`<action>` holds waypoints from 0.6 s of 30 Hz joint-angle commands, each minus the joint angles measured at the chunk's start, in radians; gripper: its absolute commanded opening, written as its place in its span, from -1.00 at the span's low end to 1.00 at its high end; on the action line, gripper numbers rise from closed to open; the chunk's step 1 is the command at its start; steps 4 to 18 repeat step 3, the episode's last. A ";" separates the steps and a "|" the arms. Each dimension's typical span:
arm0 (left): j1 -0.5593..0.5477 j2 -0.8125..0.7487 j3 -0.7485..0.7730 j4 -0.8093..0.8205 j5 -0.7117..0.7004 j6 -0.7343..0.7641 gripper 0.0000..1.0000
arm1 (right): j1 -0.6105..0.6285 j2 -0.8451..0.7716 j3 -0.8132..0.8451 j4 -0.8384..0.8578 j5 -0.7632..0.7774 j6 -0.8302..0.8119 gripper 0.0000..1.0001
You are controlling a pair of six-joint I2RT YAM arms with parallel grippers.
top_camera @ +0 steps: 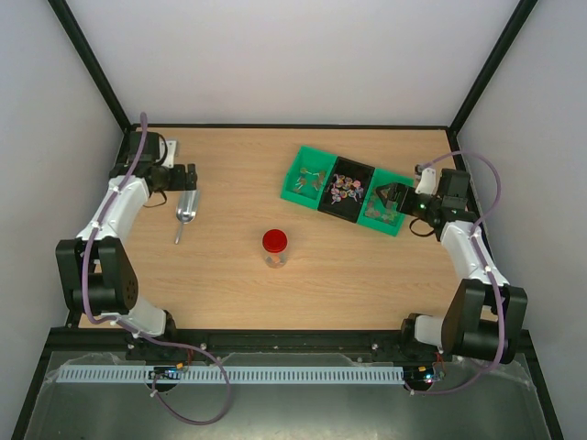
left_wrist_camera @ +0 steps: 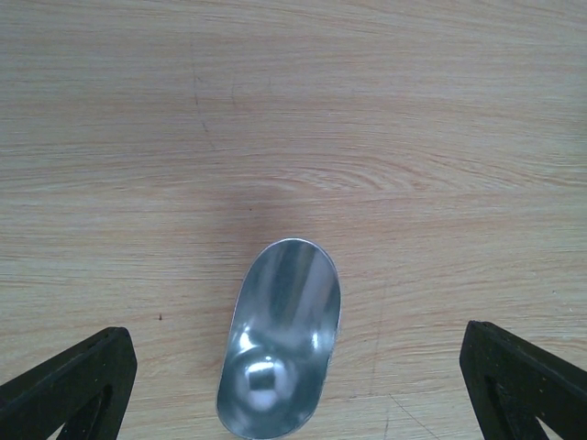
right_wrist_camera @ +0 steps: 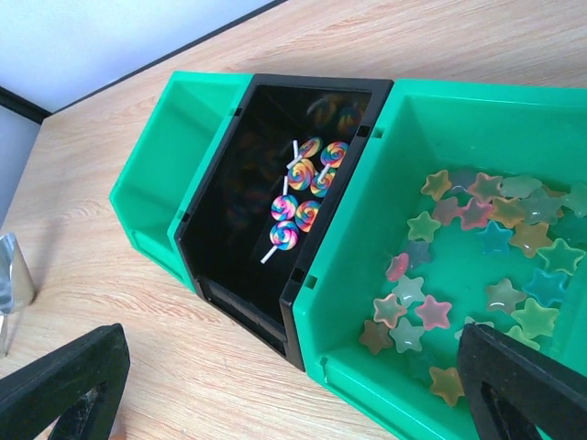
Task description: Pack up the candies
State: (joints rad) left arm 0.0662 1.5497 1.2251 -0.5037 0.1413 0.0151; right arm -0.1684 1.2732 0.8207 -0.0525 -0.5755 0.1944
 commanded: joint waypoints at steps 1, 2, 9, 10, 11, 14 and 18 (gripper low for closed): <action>0.003 -0.029 -0.012 0.014 -0.010 -0.028 0.99 | -0.003 -0.025 -0.017 0.015 -0.028 0.015 0.97; 0.003 -0.033 -0.013 0.014 -0.014 -0.028 0.99 | -0.003 -0.025 -0.018 0.016 -0.031 0.017 0.97; 0.003 -0.037 -0.014 0.013 -0.013 -0.024 0.99 | -0.003 -0.024 -0.021 0.017 -0.033 0.016 0.97; 0.003 -0.037 -0.014 0.013 -0.013 -0.024 0.99 | -0.003 -0.024 -0.021 0.017 -0.033 0.016 0.97; 0.003 -0.037 -0.014 0.013 -0.013 -0.024 0.99 | -0.003 -0.024 -0.021 0.017 -0.033 0.016 0.97; 0.003 -0.037 -0.014 0.013 -0.013 -0.024 0.99 | -0.003 -0.024 -0.021 0.017 -0.033 0.016 0.97; 0.003 -0.037 -0.014 0.013 -0.013 -0.024 0.99 | -0.003 -0.024 -0.021 0.017 -0.033 0.016 0.97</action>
